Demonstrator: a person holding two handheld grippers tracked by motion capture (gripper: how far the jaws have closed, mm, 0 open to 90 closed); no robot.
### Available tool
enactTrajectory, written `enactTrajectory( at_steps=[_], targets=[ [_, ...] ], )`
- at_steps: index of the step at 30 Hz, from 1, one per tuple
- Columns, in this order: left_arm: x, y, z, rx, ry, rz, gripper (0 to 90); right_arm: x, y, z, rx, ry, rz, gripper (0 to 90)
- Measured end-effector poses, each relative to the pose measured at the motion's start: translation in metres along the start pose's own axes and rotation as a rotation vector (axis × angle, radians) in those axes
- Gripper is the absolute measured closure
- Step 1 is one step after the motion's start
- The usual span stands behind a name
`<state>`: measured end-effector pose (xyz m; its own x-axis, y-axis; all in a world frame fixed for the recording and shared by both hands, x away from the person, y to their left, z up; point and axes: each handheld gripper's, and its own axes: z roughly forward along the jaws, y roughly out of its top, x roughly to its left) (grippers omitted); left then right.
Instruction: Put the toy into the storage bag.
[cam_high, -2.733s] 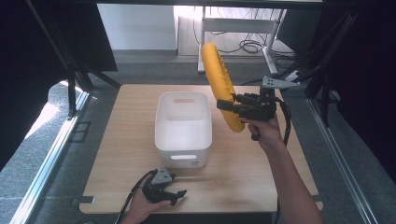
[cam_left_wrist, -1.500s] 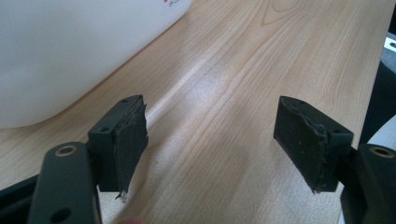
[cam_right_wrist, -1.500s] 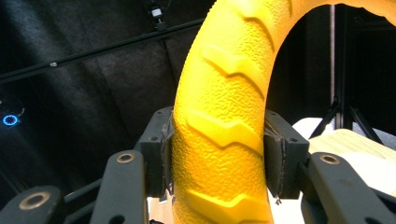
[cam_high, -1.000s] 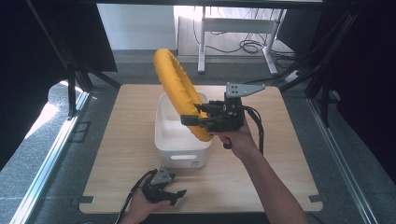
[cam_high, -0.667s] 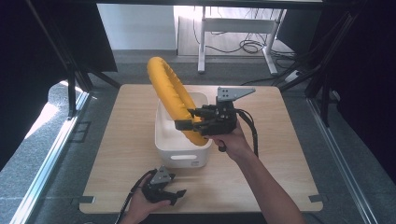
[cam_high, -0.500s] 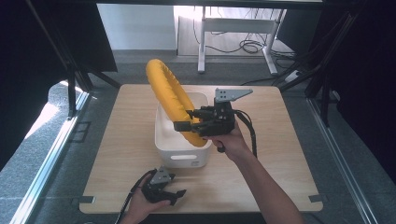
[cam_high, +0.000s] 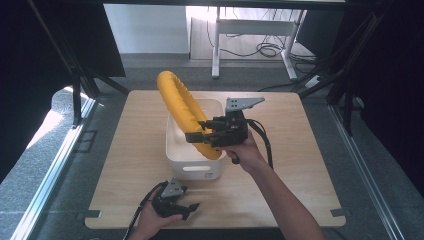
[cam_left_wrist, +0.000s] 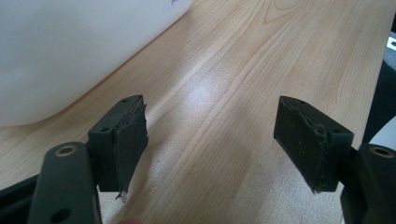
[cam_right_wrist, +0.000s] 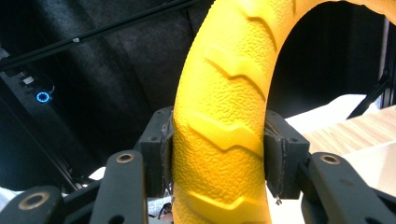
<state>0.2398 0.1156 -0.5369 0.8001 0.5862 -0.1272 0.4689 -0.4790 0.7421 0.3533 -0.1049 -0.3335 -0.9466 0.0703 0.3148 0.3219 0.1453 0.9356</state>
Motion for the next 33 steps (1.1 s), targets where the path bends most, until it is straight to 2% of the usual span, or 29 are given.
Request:
enactTrajectory(
  at_steps=[14,21,26,29,33],
  targets=[
    [0.000,0.000,0.001,0.001,0.000,0.003,25.9,-0.019,-0.010,0.001,0.023,-0.026,0.044,50.8],
    [0.000,0.000,0.001,0.002,-0.001,0.001,25.9,-0.032,-0.019,-0.002,0.029,-0.016,0.084,50.7],
    [0.000,-0.001,0.001,-0.002,-0.002,-0.002,25.8,-0.035,-0.022,-0.002,0.029,-0.007,0.087,50.5],
    [0.000,0.000,0.001,-0.002,-0.001,-0.002,25.9,-0.036,-0.022,-0.003,0.035,-0.022,0.080,50.1],
    [-0.001,-0.001,0.001,-0.004,-0.004,-0.003,25.8,-0.041,-0.028,-0.003,0.068,-0.075,0.075,49.5]
  ],
)
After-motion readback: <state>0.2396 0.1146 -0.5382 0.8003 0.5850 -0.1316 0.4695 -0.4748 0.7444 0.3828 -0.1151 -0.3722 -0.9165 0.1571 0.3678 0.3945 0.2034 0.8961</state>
